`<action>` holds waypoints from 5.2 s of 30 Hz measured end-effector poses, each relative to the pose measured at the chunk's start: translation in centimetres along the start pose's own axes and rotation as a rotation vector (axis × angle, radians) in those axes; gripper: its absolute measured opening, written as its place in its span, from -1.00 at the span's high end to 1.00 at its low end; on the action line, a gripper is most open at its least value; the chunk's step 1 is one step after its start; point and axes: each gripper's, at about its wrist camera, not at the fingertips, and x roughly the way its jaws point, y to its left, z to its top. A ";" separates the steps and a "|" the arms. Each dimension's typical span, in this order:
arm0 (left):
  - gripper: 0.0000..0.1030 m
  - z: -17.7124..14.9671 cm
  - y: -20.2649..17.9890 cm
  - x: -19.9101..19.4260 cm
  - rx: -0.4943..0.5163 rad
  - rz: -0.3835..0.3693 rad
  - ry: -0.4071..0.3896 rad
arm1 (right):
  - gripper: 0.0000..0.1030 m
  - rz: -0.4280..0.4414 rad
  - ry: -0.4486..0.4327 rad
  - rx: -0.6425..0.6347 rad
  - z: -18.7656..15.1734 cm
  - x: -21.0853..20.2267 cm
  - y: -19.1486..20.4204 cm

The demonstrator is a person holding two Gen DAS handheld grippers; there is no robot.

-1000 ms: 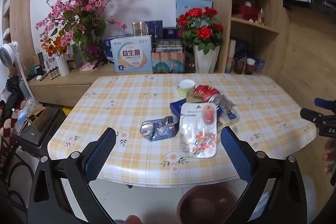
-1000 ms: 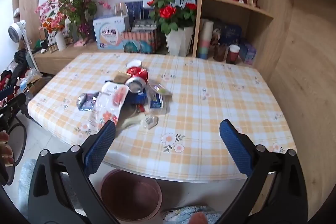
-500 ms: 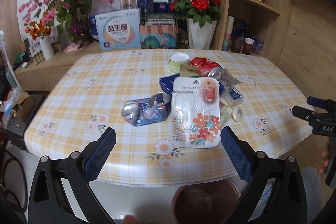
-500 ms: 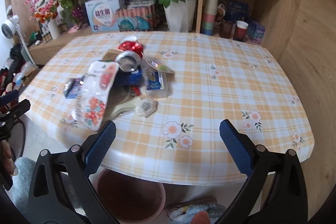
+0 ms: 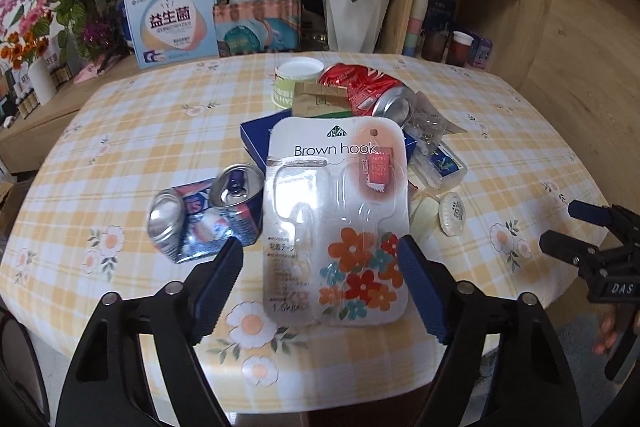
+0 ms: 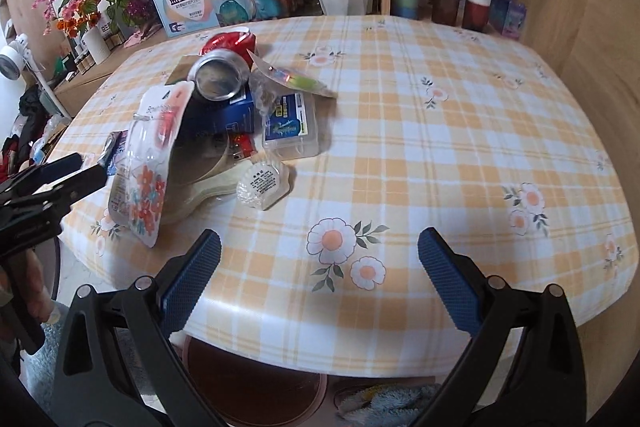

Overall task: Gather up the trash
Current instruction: 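Reach to the clear 'Brown hook' package and grasp it with the left gripper, then lift the package with the left gripper while the right gripper grasps a white printed card, then carry the package over the bin and release it with the left gripper while the right holds the card, then drop the white card into the brown bin with the right gripper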

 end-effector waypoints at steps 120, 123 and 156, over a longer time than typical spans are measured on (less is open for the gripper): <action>-0.08 -11.7 -6.6 -9.1 0.063 -0.289 0.154 | 0.90 0.235 -0.313 0.062 -2.6 -15.8 0.4; -0.45 -11.6 -6.5 -8.7 0.054 -0.290 0.154 | 0.90 0.238 -0.300 0.067 -2.5 -15.3 0.3; -0.85 -8.0 3.2 -17.6 -0.170 0.033 -0.206 | 0.90 0.298 -0.016 -0.060 -8.4 -10.5 5.9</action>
